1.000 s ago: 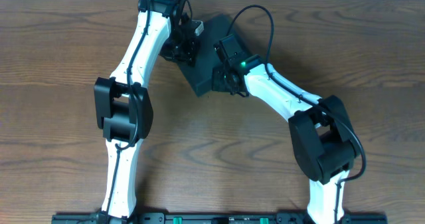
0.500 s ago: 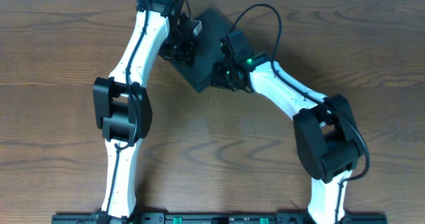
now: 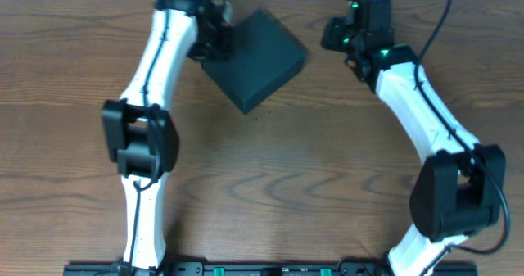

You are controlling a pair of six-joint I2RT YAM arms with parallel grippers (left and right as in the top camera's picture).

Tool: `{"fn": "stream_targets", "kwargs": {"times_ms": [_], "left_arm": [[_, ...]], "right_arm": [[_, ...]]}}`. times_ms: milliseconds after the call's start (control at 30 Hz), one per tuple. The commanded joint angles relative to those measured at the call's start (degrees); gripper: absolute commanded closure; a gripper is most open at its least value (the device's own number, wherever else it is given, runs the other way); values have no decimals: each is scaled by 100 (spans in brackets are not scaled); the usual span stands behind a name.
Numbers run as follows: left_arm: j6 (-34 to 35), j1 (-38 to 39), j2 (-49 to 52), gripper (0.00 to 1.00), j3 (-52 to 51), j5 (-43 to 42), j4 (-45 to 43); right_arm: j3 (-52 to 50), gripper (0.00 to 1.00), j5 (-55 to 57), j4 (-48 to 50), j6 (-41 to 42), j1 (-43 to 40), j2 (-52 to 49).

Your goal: Pack container

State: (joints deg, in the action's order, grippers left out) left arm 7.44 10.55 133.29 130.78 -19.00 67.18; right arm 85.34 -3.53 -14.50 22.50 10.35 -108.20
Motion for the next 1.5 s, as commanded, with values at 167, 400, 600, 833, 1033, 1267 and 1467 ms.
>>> {"fn": "stream_targets", "kwargs": {"times_ms": [167, 400, 600, 833, 1033, 1267, 1467], "left_arm": [[1871, -820, -203, 94, -181, 289, -33], [2422, -824, -201, 94, -1377, -358, -841], [2699, -822, -199, 94, -1987, -914, -1574], [2796, -778, -195, 94, -2013, -916, -1738], [2863, -728, -195, 94, -2013, -916, -1834], [2861, -708, -195, 94, -2013, -960, -1926], [2848, -708, -195, 94, -2013, -960, -1928]], "right_arm": [[-28, 98, -1309, 846, 20, -660, -1021], [-26, 99, -2264, 1554, 256, -717, -1681], [-26, 98, -2868, 1690, 343, -686, -1969], [-26, 99, -3504, 1759, 365, -566, -2157], [-26, 99, -3864, 1823, 363, -284, -2184], [-26, 99, -4769, 1818, 358, -166, -2184], [-26, 99, -5713, 1764, 306, -197, -2184]]}}
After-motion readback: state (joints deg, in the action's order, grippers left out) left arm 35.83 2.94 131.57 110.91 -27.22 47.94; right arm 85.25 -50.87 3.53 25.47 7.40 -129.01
